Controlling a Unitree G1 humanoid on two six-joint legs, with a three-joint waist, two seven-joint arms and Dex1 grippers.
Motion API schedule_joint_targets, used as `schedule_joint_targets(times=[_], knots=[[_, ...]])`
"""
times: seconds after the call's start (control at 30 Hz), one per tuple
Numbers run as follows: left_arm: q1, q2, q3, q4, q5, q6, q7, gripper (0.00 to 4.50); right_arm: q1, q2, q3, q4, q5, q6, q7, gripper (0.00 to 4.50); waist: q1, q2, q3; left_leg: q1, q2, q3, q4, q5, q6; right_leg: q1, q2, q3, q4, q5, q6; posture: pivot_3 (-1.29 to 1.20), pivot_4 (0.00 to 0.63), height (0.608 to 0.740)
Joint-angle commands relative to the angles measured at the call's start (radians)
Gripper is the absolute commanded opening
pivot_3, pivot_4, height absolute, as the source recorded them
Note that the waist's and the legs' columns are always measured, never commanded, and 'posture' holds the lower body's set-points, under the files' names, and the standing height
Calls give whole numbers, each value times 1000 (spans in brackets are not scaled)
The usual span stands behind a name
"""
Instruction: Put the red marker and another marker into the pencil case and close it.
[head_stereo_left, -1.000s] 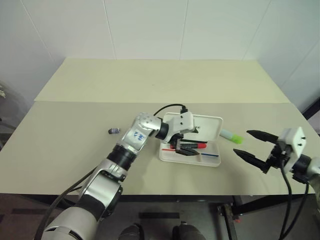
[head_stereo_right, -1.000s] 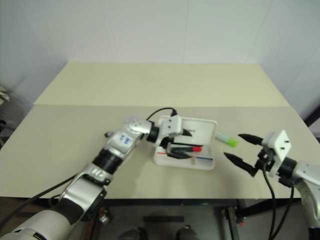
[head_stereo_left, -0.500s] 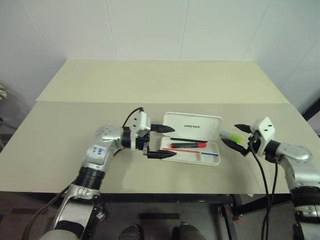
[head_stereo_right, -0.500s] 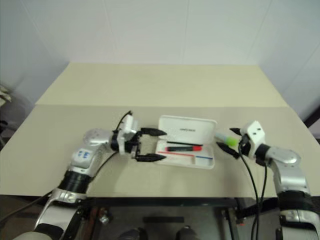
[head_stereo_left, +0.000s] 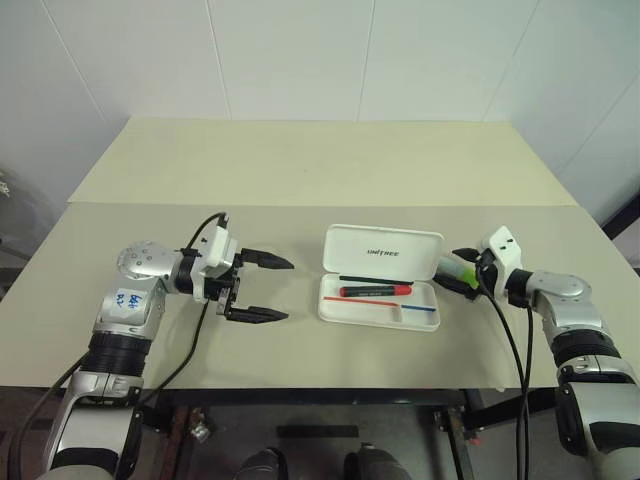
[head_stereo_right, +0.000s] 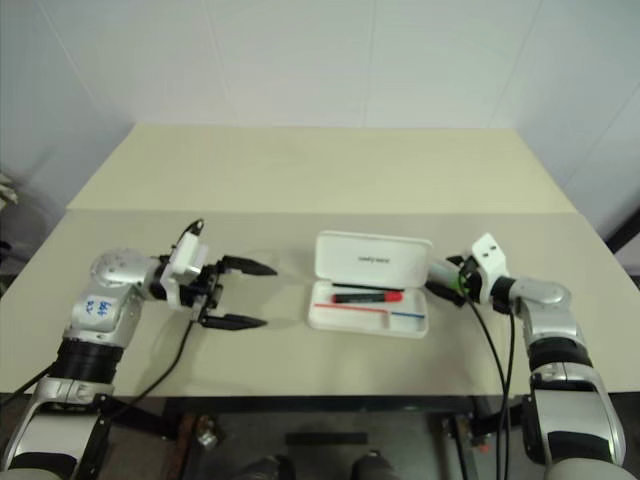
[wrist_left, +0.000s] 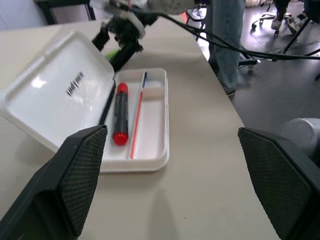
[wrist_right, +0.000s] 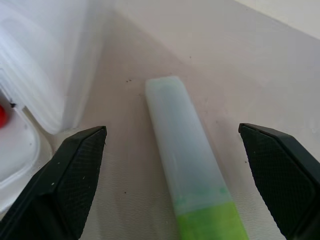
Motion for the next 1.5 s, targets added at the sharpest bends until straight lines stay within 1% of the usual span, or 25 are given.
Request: schedule_joint_targets(times=[0.03, 0.17, 0.33, 0.43, 0.7, 0.73, 0.93, 1.07, 1.2, 1.3, 1.43, 1.5], knots=[[-15, 13, 23, -12, -29, -10, -2, 4453, -19, -6, -12, 23, -10, -32, -17, 4500, -3, 0, 0, 0, 0, 0, 0, 0, 0, 0, 0, 0, 0, 0, 0, 0, 150, 740], [-13, 6, 17, -28, -37, -3, 8, 4453, -17, -11, -15, 39, -19, -22, -42, 4500, -11, 0, 0, 0, 0, 0, 0, 0, 0, 0, 0, 0, 0, 0, 0, 0, 150, 740], [-19, -7, 9, -35, -39, 2, 21, 4453, -42, -16, 10, 77, -56, 99, -88, 4500, -16, 0, 0, 0, 0, 0, 2, 0, 0, 0, 0, 0, 2, 0, 0, 0, 150, 740], [-24, -14, 8, -36, -41, 3, 23, 4500, -41, -14, -2, 73, -47, 104, -90, 3888, -15, 0, 0, 1, 0, -1, 2, 0, 0, 1, -1, 0, 2, 0, 0, 0, 150, 740], [-27, -22, 6, -42, -38, -2, 36, 4500, -15, -12, -23, 41, -20, 75, -80, 1242, -13, 0, 0, 1, -1, -1, 2, -1, 3, 1, -2, -1, 2, 0, 0, 0, 150, 740], [-27, -22, 6, -42, -38, -2, 37, 4500, -14, -11, -27, 39, -19, 67, -84, 1120, -13, 0, 0, 0, -1, -1, 2, -1, 2, 1, -2, -1, 1, 0, 0, 0, 150, 740], [-29, -29, 8, -43, -45, 0, 38, 4500, -26, -26, -56, 9, -4, -8, -101, 1132, -16, 1, 0, 0, -1, -1, 1, -1, 2, 1, -2, -1, 0, 0, 1, 0, 150, 740], [-16, -24, 14, -50, -58, 7, 29, 4500, -67, -48, -70, -63, 0, -35, -142, 1132, -19, 2, 1, 0, -1, -1, -1, -1, 1, 0, -1, 0, -1, 0, 0, 0, 150, 740], [3, -19, 18, -55, -70, 17, 19, 4500, -72, -63, -72, -214, 13, 17, -136, 1132, -20, 4, 2, 0, 0, 1, -2, -1, 0, -1, 0, 1, -1, 0, 1, 0, 150, 740], [16, -14, 23, -53, -75, 17, 12, 4500, -46, -71, -76, -369, 35, 70, -121, 1132, -19, 4, 2, 0, 1, 1, -3, 0, -1, -2, 1, 1, -1, 0, 0, 0, 150, 740], [24, -7, 26, -44, -78, 11, 6, 4500, -13, -83, -76, -521, 51, 138, -120, 1132, -16, 4, 2, 0, 1, 1, -5, 0, -1, -2, 0, 1, -1, 0, 0, 0, 150, 740], [31, -5, 32, -35, -84, 6, 1, 4500, 8, -91, -69, -668, 81, 217, -95, 1132, -14, 4, 2, -1, 0, 1, -6, 0, -1, -3, 0, 1, -2, 0, 0, 0, 150, 740]])
